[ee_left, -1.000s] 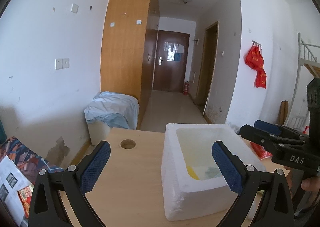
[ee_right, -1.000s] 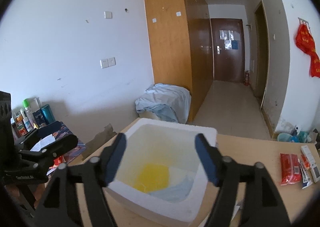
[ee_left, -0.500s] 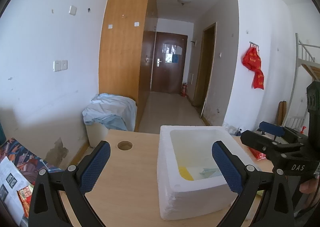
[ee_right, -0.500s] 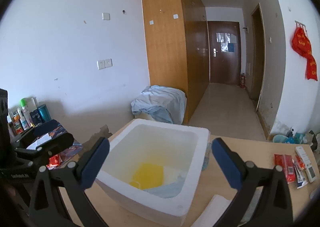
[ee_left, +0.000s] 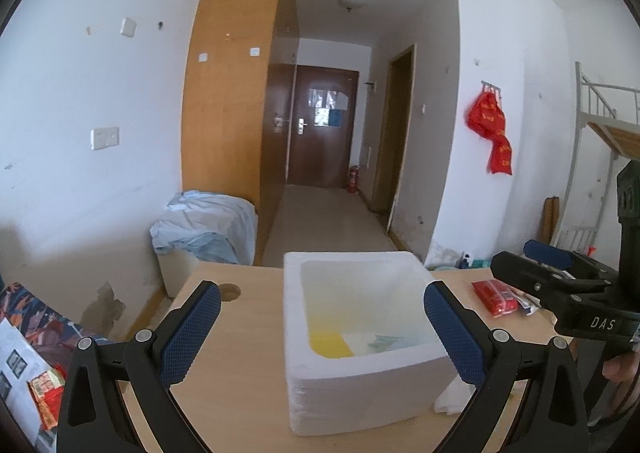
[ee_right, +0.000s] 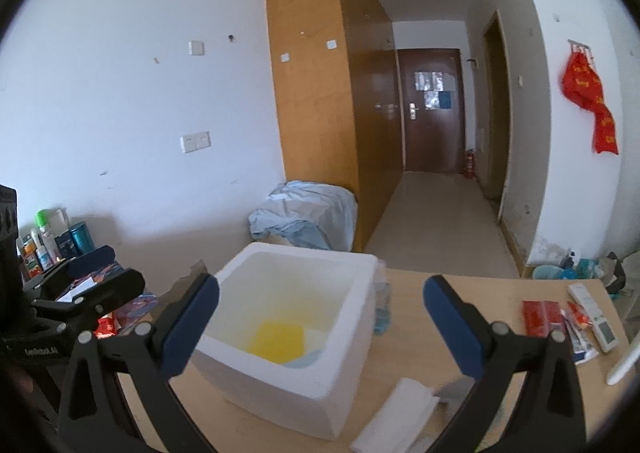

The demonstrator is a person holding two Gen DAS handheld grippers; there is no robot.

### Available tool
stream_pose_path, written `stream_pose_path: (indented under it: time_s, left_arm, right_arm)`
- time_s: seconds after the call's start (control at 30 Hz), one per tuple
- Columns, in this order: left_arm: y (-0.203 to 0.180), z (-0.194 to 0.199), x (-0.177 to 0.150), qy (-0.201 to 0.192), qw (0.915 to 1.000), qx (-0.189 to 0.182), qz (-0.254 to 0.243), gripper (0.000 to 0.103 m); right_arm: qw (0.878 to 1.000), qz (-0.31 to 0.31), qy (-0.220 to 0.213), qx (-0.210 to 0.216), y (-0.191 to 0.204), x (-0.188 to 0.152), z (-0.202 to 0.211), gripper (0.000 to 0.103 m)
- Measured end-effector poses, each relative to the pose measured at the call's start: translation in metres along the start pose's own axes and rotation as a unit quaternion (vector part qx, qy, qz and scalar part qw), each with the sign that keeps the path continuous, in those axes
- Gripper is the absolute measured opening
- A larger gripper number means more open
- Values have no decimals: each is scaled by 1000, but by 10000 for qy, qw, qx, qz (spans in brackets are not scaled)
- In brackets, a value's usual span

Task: Organize soft objects
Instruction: 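Move both open tools back toward the remaining desk items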

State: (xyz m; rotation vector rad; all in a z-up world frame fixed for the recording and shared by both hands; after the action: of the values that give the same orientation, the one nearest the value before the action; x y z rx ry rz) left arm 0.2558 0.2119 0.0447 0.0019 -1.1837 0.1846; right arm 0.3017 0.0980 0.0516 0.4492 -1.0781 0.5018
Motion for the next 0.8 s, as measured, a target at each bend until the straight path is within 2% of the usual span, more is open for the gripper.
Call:
stream_pose_path:
  time_s: [0.5, 0.8]
  left_arm:
    - [-90, 0, -1, 38, 9971, -658, -370, 101]
    - [-130, 10, -4, 12, 9939, -922, -608, 102]
  right_arm:
    - [9953, -365, -310, -845, -76, -12, 72, 103]
    - [9916, -420, -361, -1171, -97, -21, 101, 103]
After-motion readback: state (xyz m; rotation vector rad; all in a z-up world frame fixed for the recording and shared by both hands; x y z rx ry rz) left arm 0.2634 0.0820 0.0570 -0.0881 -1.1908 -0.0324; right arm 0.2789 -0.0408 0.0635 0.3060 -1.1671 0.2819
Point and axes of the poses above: each gripper's, at about its wrist camera, not at the fingertips, and z roughly against the way its jaws point, y to its left, x to its top, the point moved 9 cm from there along -z, roughly the way its jaws point, and after that the axes turned 3 degrees about y, right-handed, at the moved point
